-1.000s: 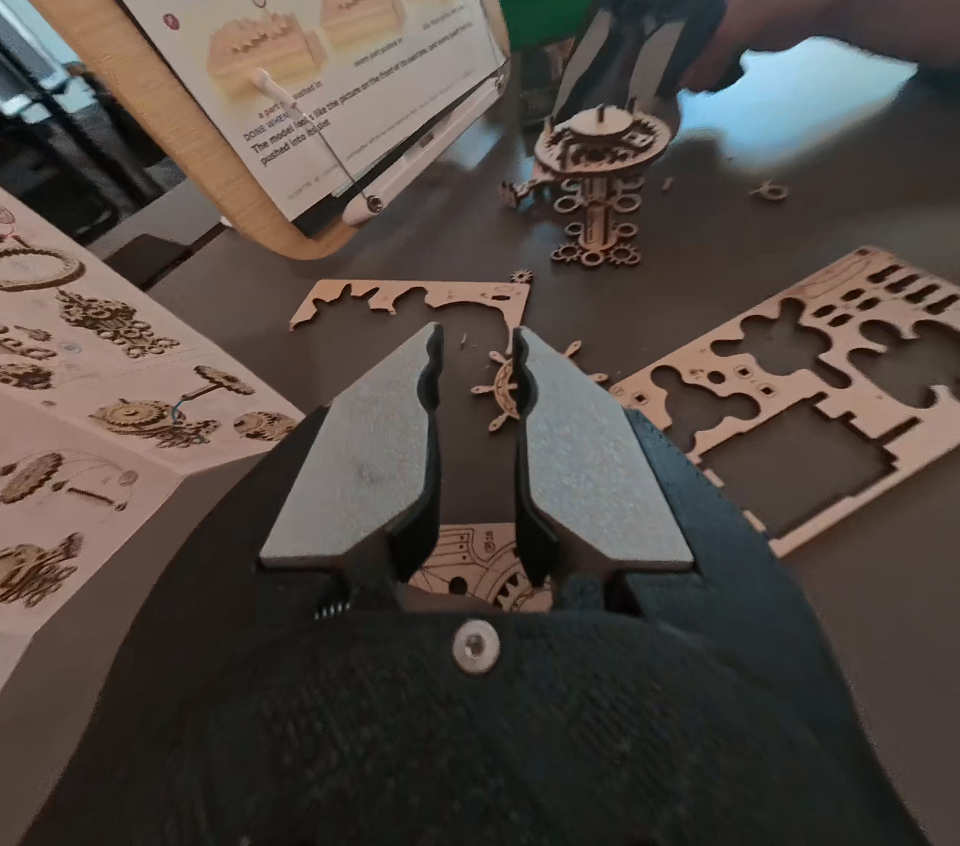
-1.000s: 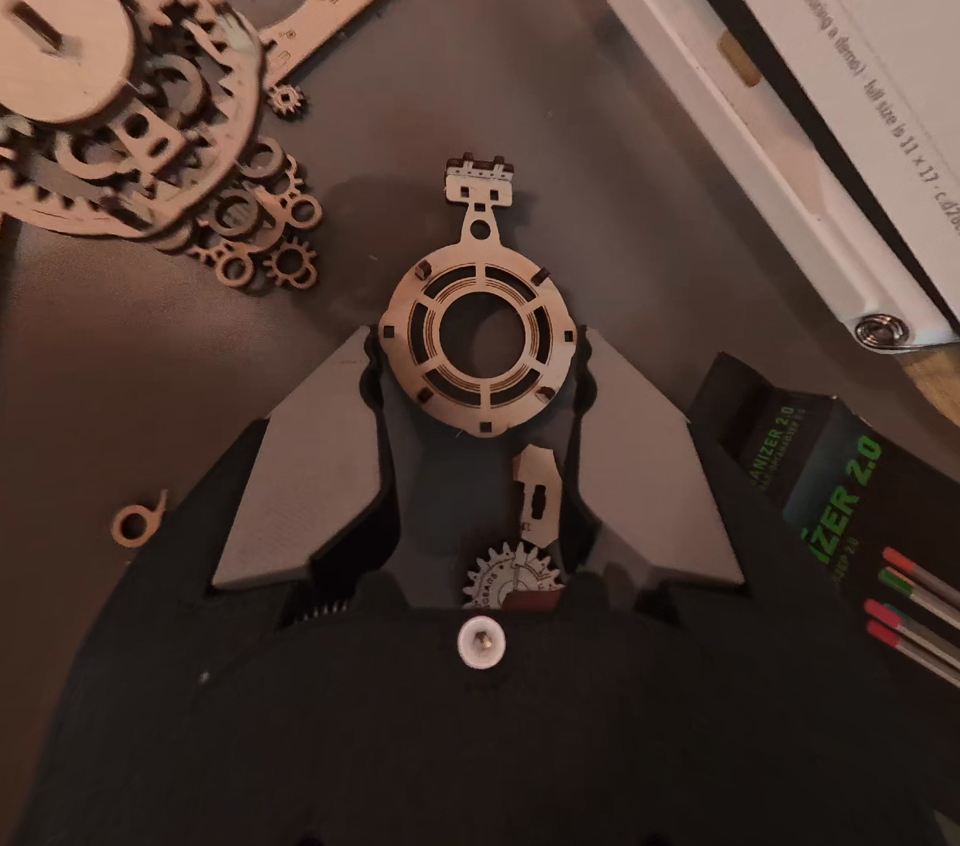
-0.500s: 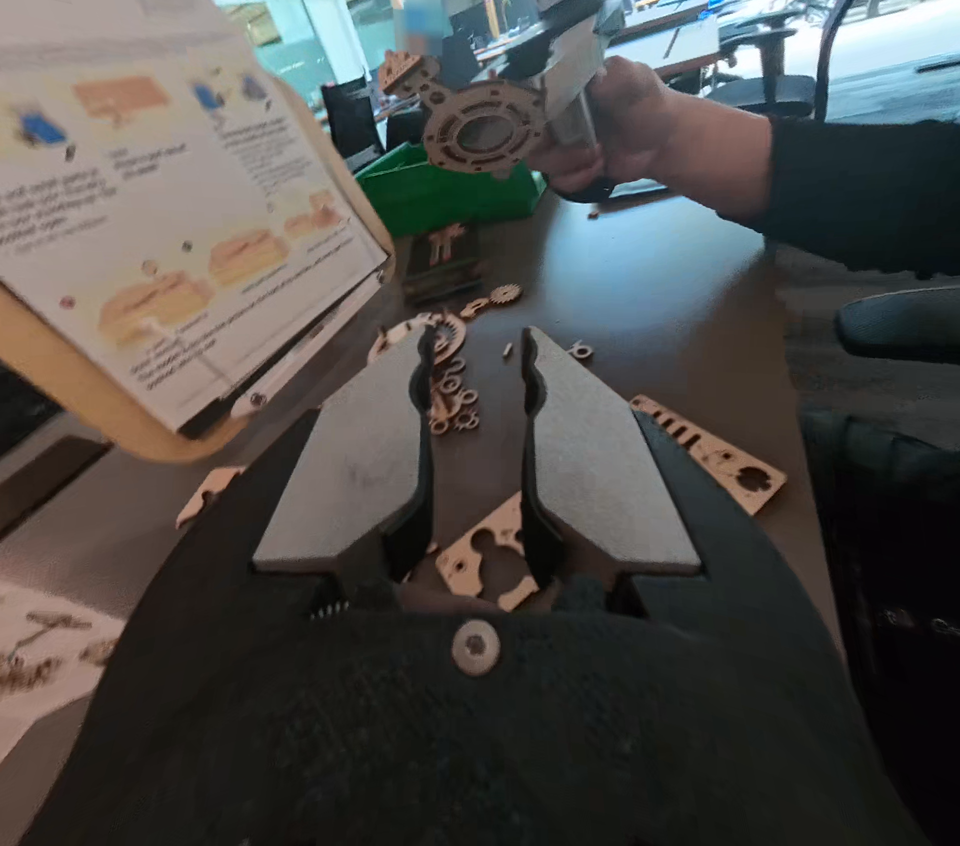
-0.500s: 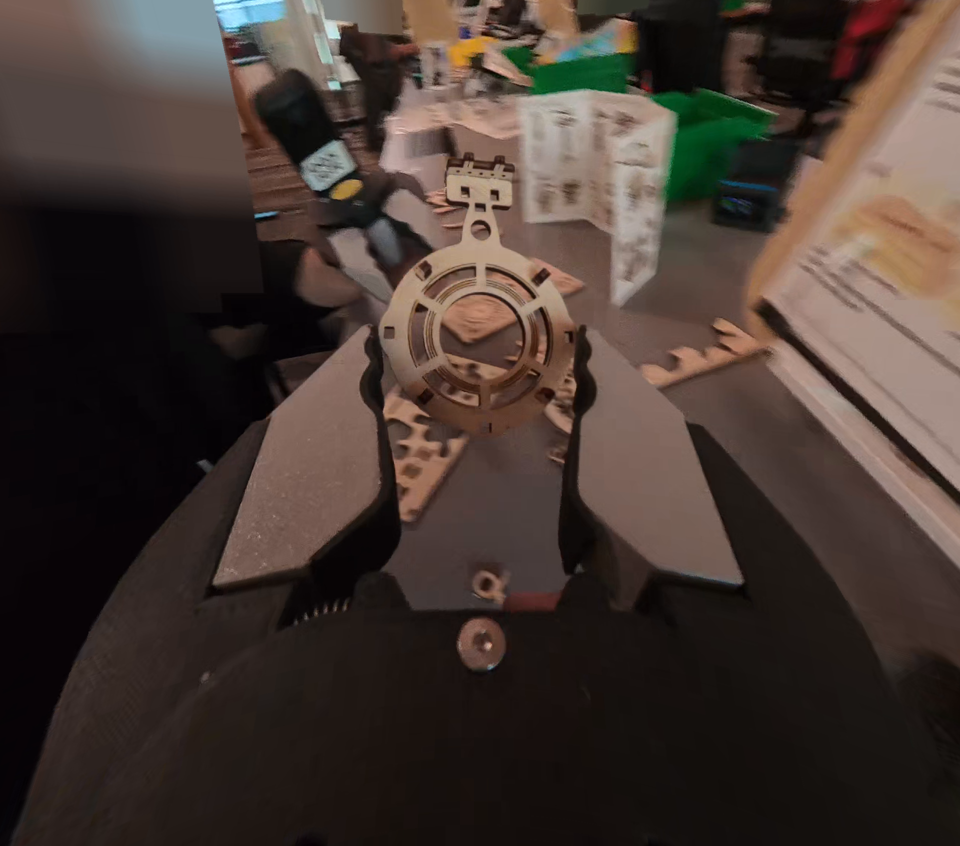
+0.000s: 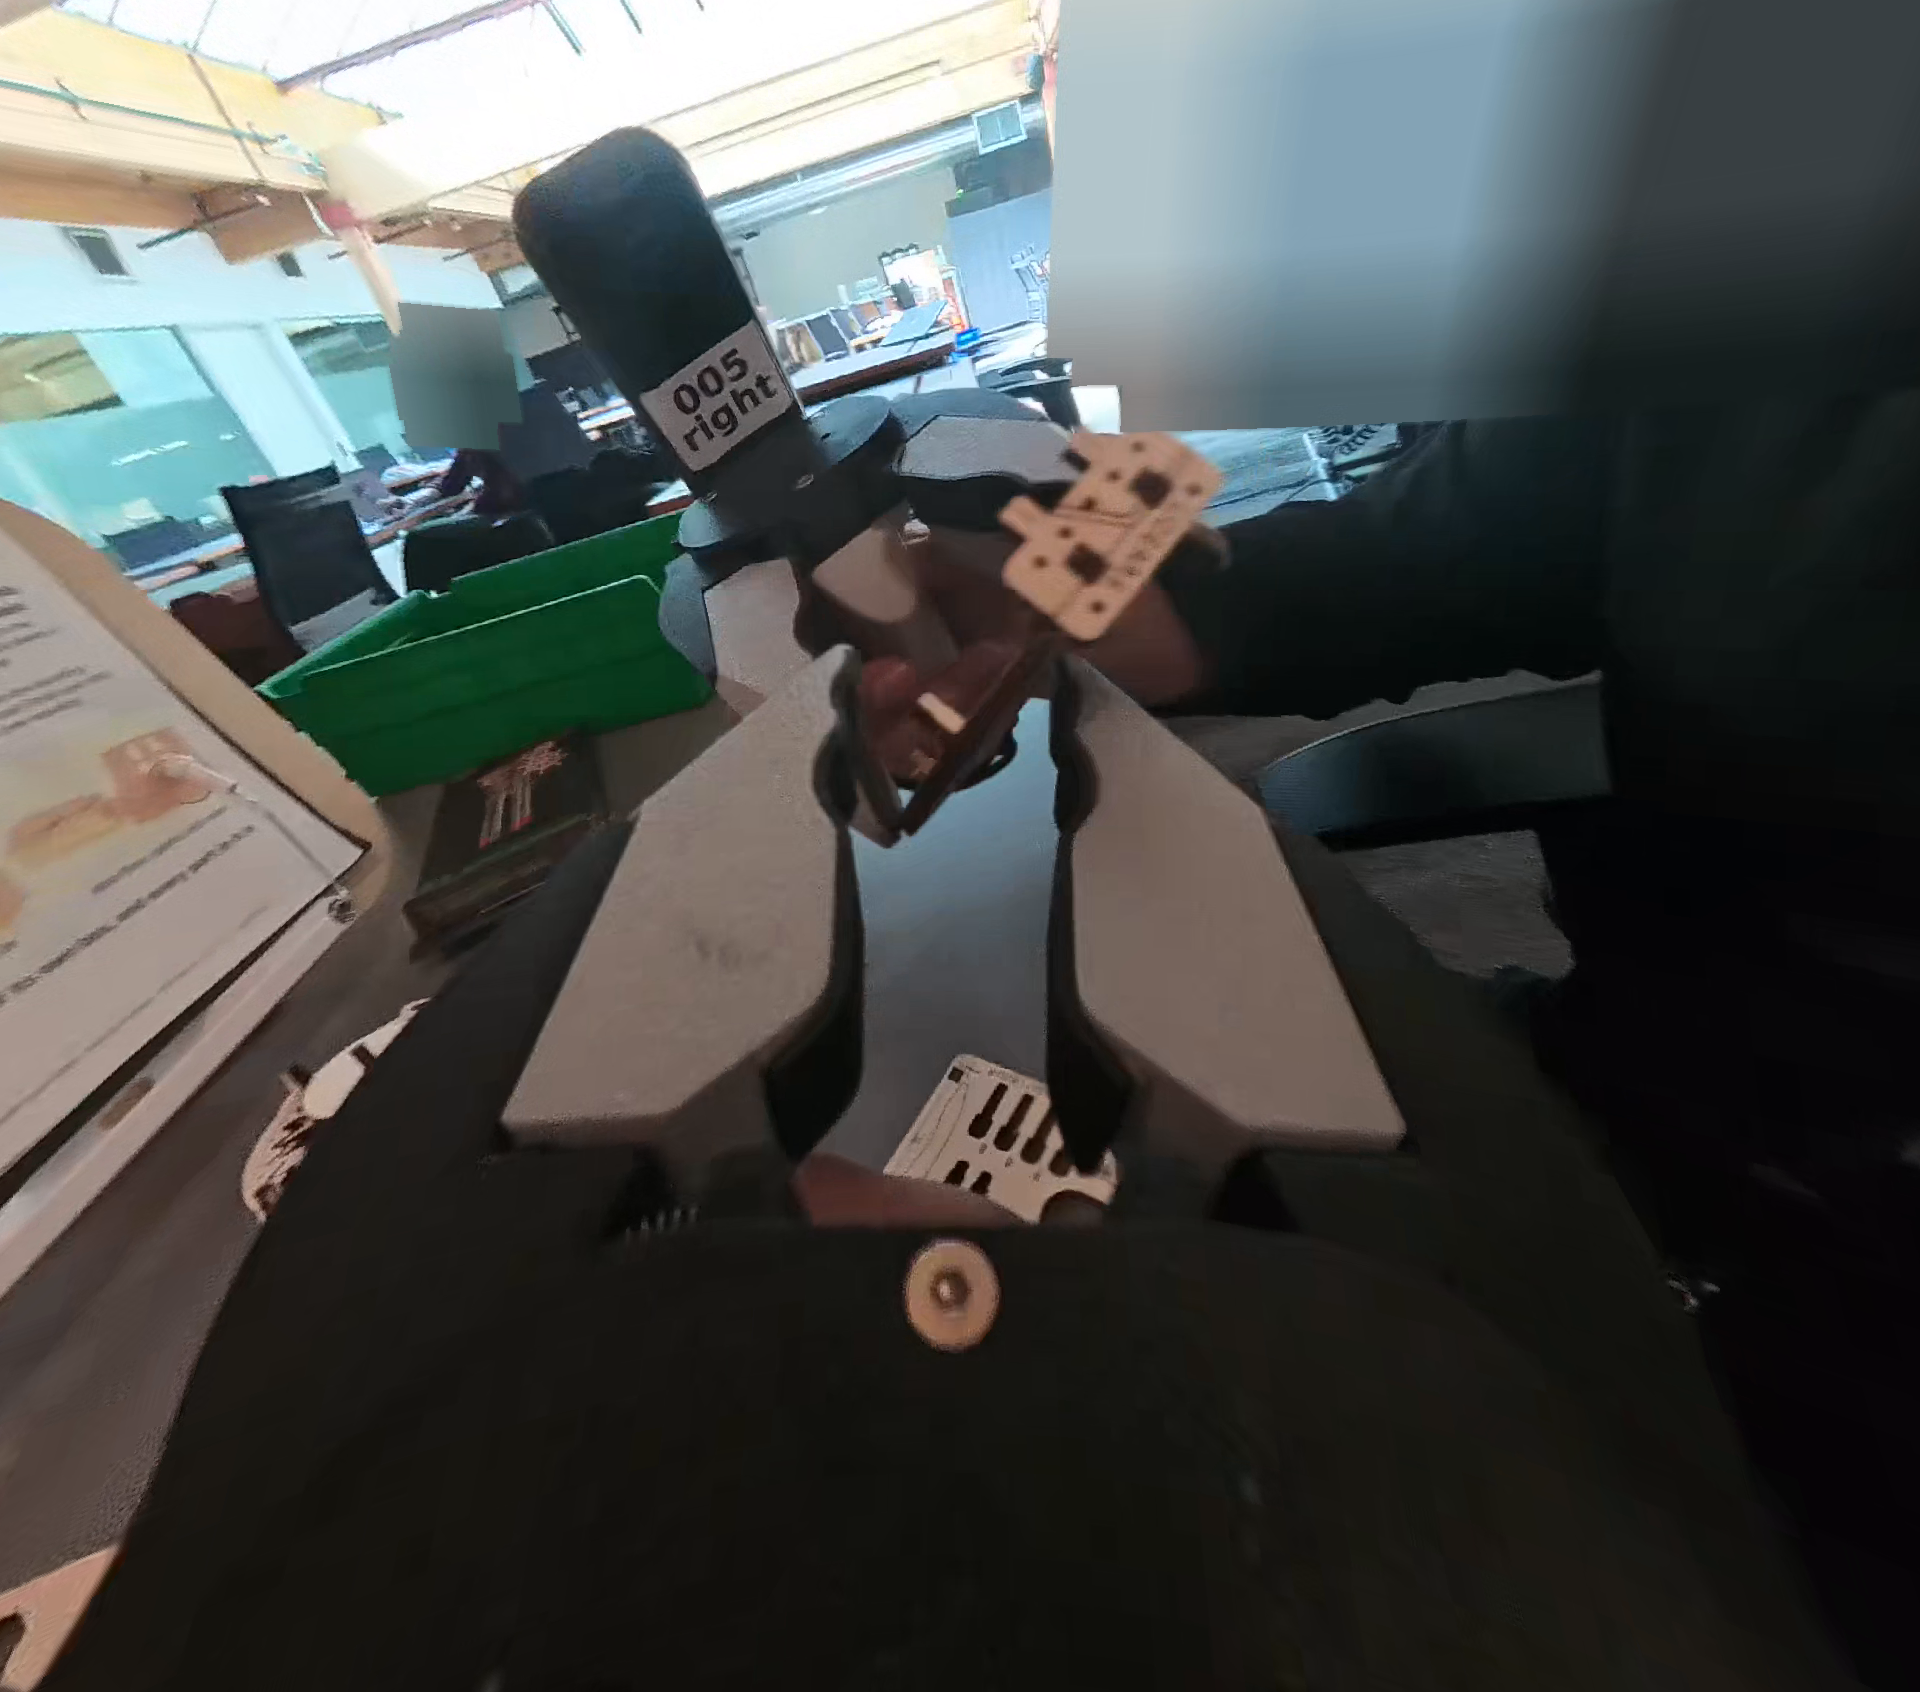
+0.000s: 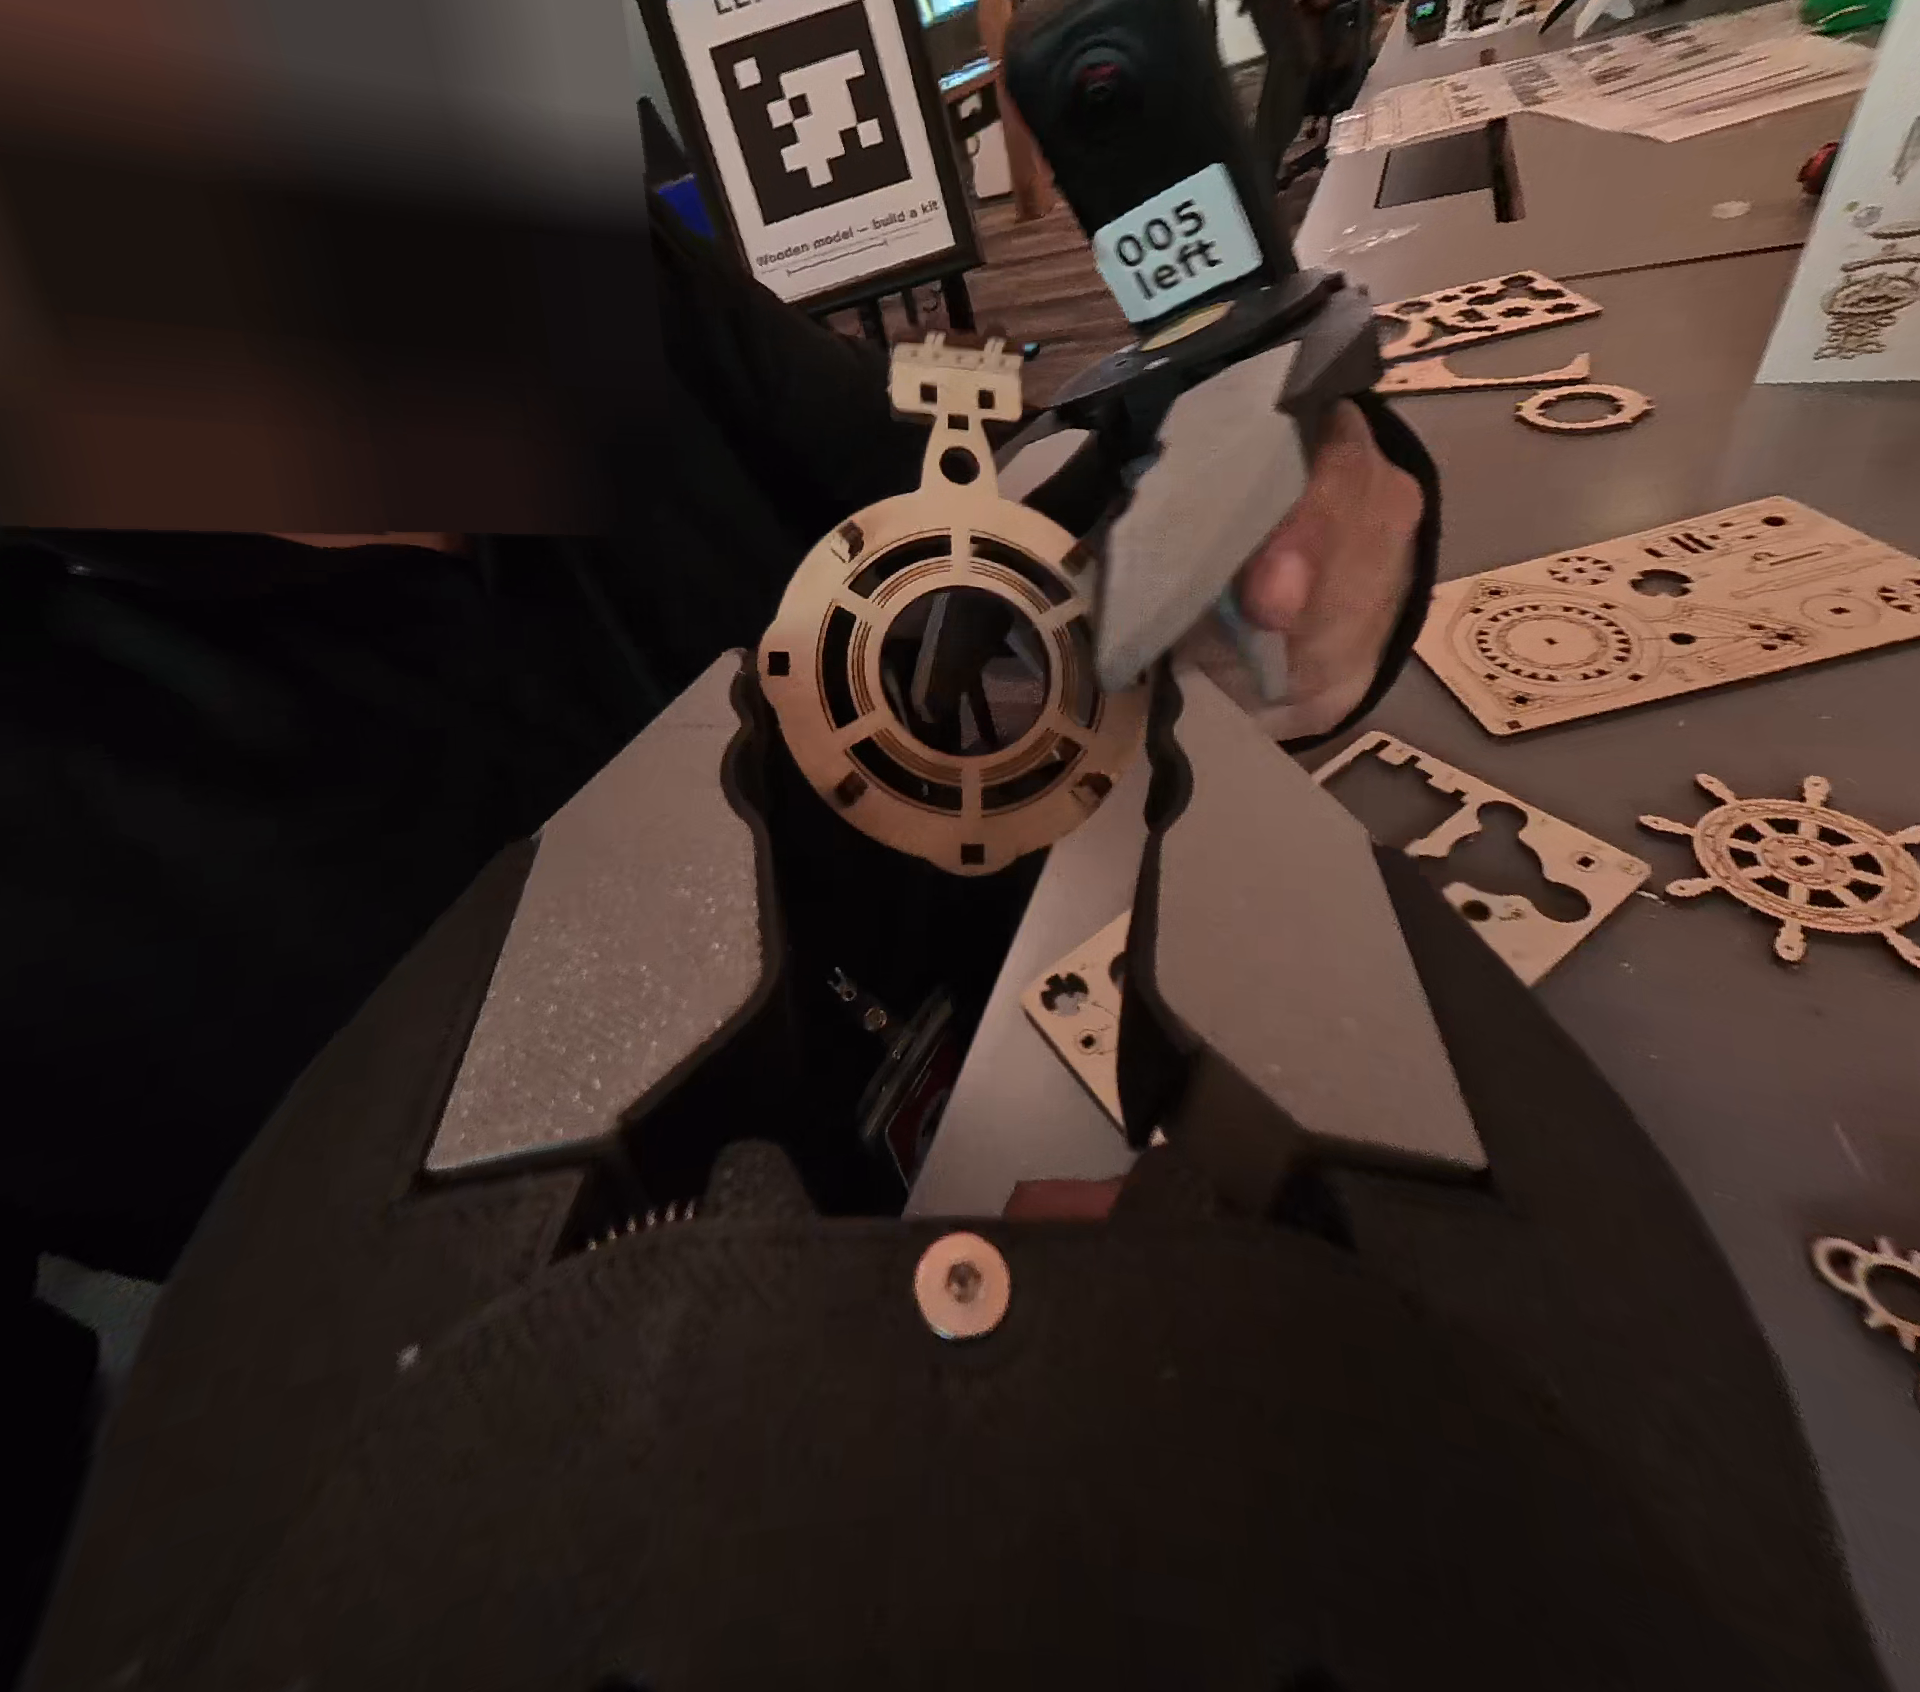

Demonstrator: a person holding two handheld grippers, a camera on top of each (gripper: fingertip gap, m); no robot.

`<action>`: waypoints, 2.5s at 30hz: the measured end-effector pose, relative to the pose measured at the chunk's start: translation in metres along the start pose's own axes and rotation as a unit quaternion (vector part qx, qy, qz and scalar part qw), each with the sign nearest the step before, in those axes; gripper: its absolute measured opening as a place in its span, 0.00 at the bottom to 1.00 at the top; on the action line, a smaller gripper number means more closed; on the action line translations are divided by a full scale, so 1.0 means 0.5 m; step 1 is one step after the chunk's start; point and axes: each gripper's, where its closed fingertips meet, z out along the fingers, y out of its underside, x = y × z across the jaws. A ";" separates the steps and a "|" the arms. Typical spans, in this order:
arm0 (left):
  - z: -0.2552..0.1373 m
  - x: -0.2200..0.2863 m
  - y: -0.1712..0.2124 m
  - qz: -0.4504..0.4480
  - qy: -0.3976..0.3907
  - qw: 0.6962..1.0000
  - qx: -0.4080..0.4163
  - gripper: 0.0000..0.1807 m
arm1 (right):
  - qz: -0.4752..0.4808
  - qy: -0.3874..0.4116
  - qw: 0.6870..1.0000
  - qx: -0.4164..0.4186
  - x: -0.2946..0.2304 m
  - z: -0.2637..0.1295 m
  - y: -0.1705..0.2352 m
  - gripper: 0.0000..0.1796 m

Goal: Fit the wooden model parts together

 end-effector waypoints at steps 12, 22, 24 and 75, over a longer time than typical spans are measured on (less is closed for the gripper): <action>-0.041 -0.127 0.031 0.034 -0.124 0.991 -0.043 0.07 | 0.054 0.019 0.998 0.037 0.101 -0.071 0.000 0.33; -0.127 -0.245 0.118 0.400 -0.300 0.820 -0.278 0.07 | -0.042 0.215 0.975 0.045 0.174 -0.111 -0.011 0.35; -0.137 -0.255 0.130 0.491 -0.312 0.750 -0.316 0.07 | -0.067 0.242 0.967 0.039 0.181 -0.105 -0.015 0.36; -0.127 -0.260 0.150 0.578 -0.366 0.631 -0.365 0.08 | -0.044 0.549 0.833 -0.048 0.284 -0.056 0.022 0.26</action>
